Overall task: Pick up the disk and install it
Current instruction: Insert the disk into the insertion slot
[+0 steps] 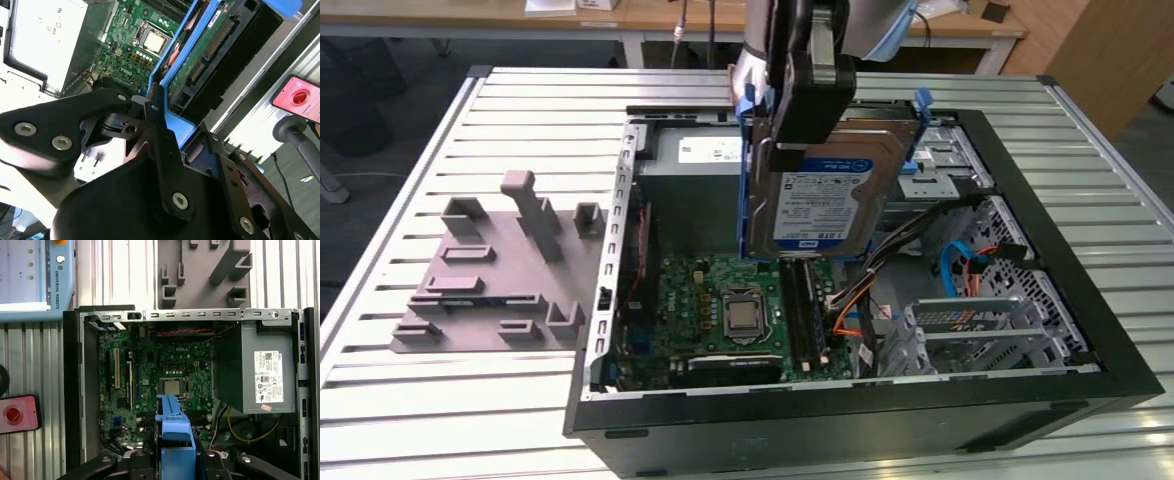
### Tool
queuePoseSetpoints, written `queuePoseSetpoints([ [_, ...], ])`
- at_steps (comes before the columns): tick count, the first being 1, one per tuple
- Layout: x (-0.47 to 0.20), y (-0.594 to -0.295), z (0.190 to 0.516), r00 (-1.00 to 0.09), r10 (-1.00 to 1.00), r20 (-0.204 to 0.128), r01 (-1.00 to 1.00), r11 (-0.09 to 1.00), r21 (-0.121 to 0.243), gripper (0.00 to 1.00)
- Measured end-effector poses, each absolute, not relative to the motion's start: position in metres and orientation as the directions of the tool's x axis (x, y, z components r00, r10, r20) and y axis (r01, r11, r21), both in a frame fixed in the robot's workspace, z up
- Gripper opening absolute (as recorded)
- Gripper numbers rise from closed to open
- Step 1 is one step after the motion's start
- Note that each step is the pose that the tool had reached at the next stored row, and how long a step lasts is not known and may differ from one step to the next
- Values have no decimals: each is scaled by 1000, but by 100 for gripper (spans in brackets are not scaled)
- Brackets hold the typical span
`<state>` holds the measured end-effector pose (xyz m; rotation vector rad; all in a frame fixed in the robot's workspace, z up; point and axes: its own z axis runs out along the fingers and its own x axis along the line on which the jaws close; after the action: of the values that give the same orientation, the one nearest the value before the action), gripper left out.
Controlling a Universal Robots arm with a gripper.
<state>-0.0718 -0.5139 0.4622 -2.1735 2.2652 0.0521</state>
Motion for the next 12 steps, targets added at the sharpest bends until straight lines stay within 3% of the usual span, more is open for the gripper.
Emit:
queuePoseSetpoints([
  [12, -59, -516, 462, -41, -999, -24, -999, 41, 23, 37],
])
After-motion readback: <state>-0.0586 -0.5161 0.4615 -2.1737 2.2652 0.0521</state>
